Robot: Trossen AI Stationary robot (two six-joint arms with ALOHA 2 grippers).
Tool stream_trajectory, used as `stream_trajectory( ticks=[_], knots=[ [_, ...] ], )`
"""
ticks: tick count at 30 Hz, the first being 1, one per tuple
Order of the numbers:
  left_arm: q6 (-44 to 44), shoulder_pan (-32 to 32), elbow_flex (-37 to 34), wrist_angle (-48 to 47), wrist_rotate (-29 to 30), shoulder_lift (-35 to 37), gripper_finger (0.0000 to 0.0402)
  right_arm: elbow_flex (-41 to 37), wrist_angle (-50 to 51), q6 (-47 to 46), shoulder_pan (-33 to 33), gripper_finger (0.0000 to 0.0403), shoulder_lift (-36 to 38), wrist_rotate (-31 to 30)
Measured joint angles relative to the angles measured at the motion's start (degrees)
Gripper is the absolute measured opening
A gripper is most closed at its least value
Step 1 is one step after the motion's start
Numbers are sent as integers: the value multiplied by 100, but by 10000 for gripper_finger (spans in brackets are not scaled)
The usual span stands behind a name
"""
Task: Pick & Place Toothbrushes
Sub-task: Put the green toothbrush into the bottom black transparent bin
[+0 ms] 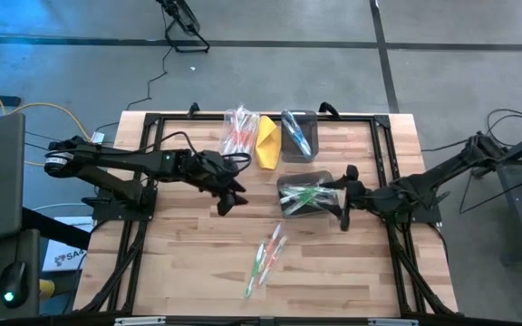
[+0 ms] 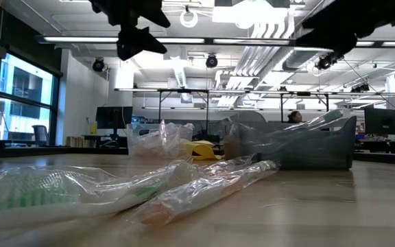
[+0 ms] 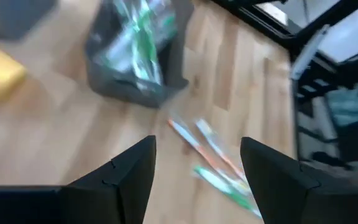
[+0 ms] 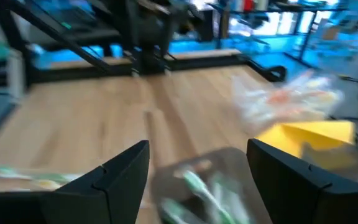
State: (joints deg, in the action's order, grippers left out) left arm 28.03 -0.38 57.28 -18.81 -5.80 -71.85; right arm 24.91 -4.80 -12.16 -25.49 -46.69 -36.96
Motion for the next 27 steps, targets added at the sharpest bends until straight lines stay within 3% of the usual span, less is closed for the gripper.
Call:
stream_trajectory(
  ticks=[5,13,27],
  knots=[
    [943,-2,0,-130,-442,0,230,0,-393,15,-194,262,130,454],
    [1455,-31,0,-102,-512,-26,230,0,-528,-161,-245,262,70,1011],
    [2826,-1841,4,981,1312,-802,230,2,-850,-328,-265,262,-357,1212]
  ],
)
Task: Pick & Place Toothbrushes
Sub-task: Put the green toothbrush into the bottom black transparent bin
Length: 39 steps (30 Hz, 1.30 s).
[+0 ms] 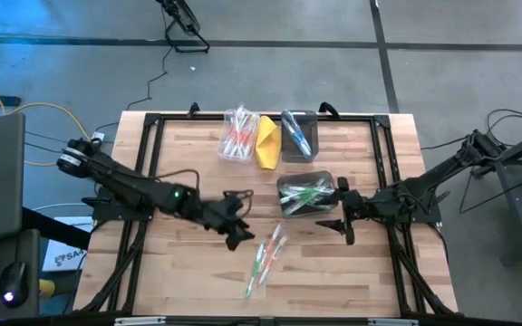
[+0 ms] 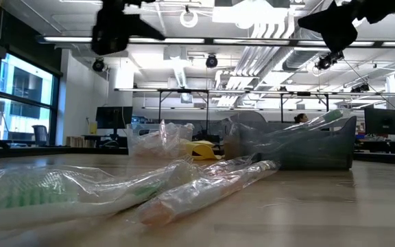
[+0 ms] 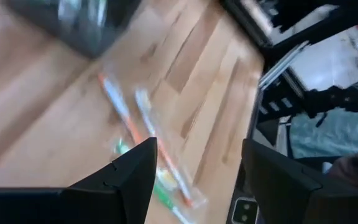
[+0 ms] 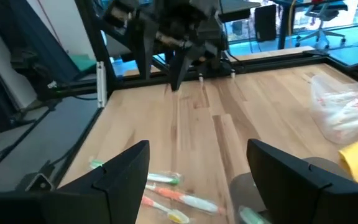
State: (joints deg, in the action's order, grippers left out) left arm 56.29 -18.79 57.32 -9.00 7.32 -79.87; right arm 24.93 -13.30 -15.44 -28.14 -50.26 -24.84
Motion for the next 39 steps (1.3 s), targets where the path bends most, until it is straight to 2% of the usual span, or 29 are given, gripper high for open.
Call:
stream_trajectory(
  ticks=[8,12,16,21,25,28,34,39],
  knots=[
    [856,-724,128,392,763,-660,227,0,-24,-147,0,262,-33,198],
    [870,-937,775,286,869,-1280,207,0,-26,-147,0,262,-33,332],
    [936,-987,1687,-637,840,-1951,177,0,-22,-175,0,262,-33,504],
    [1533,-972,2799,-2134,625,-2654,144,0,74,-395,0,262,-33,756],
    [2048,-974,3313,-2915,389,-3066,126,0,264,-429,0,262,-31,879],
    [2415,-976,3398,-2821,132,-3280,120,-2,383,-447,0,262,-33,877],
    [3128,-976,3375,-3057,-760,-3657,119,-2,435,-435,0,262,-33,866],
    [3363,-981,3387,-3083,-950,-3831,119,-2,532,-428,0,262,-33,854]
  ],
)
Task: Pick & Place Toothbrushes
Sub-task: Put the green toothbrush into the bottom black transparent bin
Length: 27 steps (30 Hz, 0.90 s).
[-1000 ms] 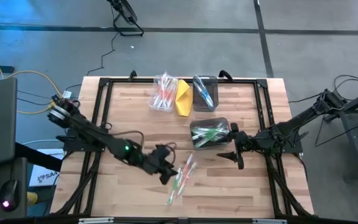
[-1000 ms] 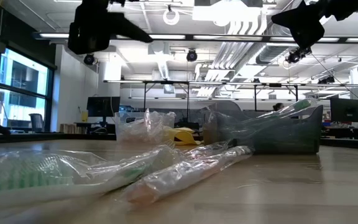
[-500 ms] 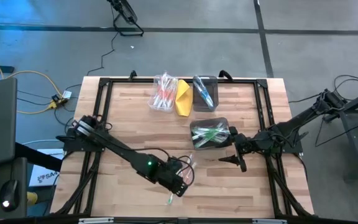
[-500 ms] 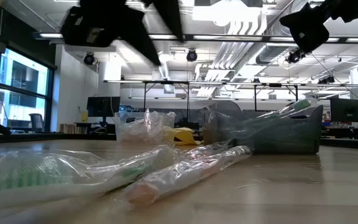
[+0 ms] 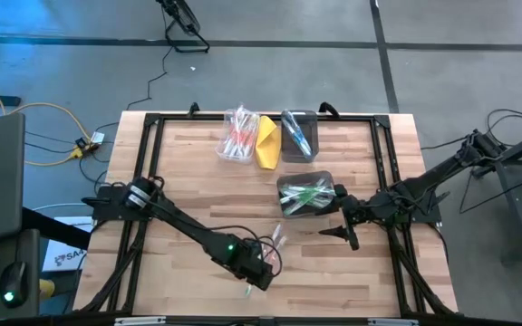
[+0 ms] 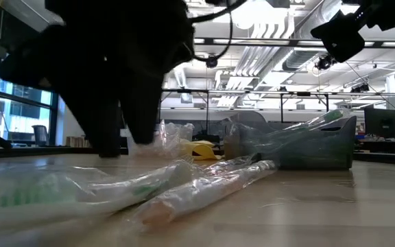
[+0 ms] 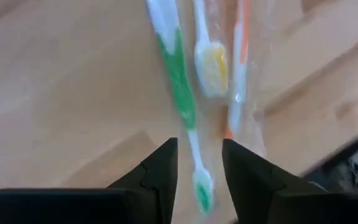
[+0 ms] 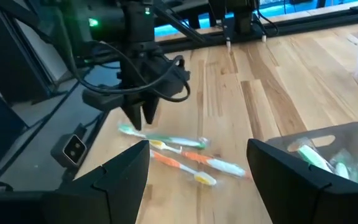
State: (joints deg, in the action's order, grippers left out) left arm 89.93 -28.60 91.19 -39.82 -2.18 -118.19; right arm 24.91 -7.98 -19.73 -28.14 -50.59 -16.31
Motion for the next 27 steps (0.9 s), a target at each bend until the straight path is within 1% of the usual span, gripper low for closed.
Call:
stream_trajectory(
  ticks=[3,9,13,17,23,27],
  knots=[
    [40,0,-14,-125,95,-29,119,0,37,2,2,262,0,-3],
    [87,0,-3,-15,309,-25,119,0,95,2,0,262,0,-3],
    [284,-2,-1,11,315,-170,119,0,122,2,0,262,0,-2],
    [296,-4,1,230,243,-361,119,0,126,2,0,262,0,-3],
    [297,8,5,327,228,-446,119,0,137,2,0,262,0,-1],
    [27,8,8,290,219,-453,119,0,137,0,0,262,0,-3]
  ],
)
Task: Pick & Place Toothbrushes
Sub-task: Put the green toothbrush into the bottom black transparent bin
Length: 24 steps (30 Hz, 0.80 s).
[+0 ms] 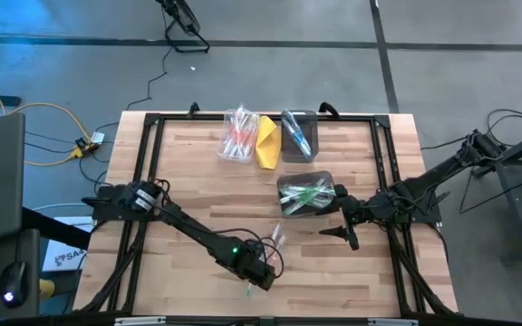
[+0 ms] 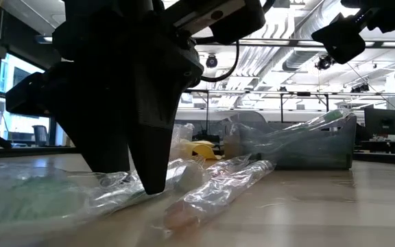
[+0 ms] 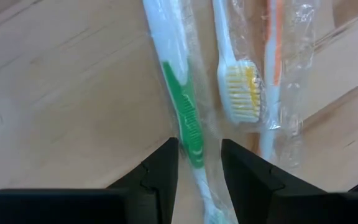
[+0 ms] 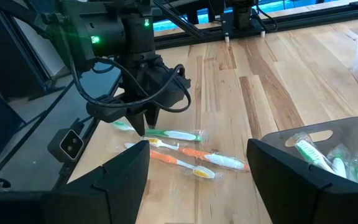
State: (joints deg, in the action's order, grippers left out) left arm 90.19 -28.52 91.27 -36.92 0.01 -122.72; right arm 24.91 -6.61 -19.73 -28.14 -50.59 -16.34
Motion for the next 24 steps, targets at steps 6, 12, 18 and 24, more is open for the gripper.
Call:
stream_trajectory(
  ticks=[6,12,18,24],
  knots=[
    [-331,0,0,-60,-56,-5,90,0,0,-15,1,262,0,2],
    [-701,-7,-3,16,224,-14,16,0,2,-20,1,262,0,246],
    [-1281,9,-11,-70,739,74,14,0,0,-102,2,262,2,306],
    [-1534,66,-38,-1229,1470,543,1,0,9,-169,0,262,3,346]
  ],
)
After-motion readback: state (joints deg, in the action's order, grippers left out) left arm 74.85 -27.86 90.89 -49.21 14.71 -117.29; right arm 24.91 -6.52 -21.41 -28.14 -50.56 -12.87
